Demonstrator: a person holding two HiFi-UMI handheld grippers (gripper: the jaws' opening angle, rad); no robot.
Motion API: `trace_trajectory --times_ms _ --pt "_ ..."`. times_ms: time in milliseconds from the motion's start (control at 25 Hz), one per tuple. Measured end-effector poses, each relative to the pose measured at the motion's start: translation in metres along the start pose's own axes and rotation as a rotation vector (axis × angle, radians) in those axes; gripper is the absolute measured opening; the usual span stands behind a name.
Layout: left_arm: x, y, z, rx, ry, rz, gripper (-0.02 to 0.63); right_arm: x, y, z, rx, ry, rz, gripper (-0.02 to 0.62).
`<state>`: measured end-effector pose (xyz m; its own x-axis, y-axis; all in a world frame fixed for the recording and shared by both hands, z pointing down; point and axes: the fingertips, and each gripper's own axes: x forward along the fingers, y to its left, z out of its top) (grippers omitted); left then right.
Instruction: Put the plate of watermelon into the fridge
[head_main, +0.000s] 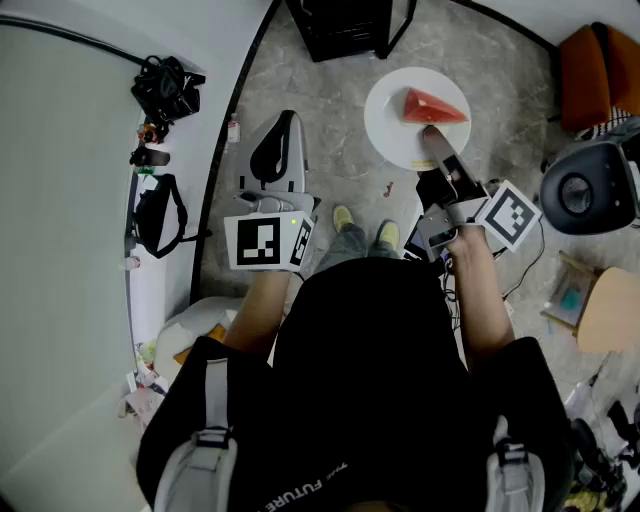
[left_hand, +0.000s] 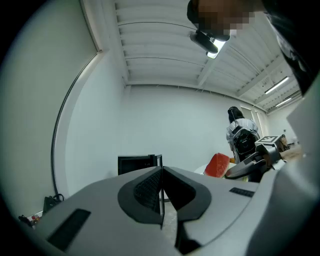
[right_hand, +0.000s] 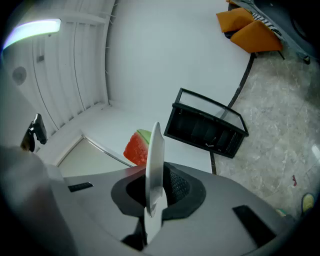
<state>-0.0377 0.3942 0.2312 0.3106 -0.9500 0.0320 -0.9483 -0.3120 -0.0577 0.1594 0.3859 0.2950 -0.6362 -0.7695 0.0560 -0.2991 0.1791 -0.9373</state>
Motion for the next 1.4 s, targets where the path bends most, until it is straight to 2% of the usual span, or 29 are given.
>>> trace_trajectory --times_ms 240,920,1200,1400 --pt "0.005 -0.016 0.008 -0.006 -0.014 -0.02 0.014 -0.002 0.005 0.002 -0.004 -0.007 0.013 0.026" --pt "0.008 -0.021 0.012 0.021 -0.014 -0.044 0.014 -0.001 0.014 0.003 -0.008 -0.017 0.036 0.026" --pt "0.014 0.013 0.004 0.032 -0.015 -0.046 0.014 0.031 0.018 -0.01 -0.026 -0.017 0.029 0.026" --pt "0.026 0.034 0.006 0.007 -0.032 -0.041 0.014 0.055 0.02 -0.012 -0.035 -0.016 0.022 0.026"
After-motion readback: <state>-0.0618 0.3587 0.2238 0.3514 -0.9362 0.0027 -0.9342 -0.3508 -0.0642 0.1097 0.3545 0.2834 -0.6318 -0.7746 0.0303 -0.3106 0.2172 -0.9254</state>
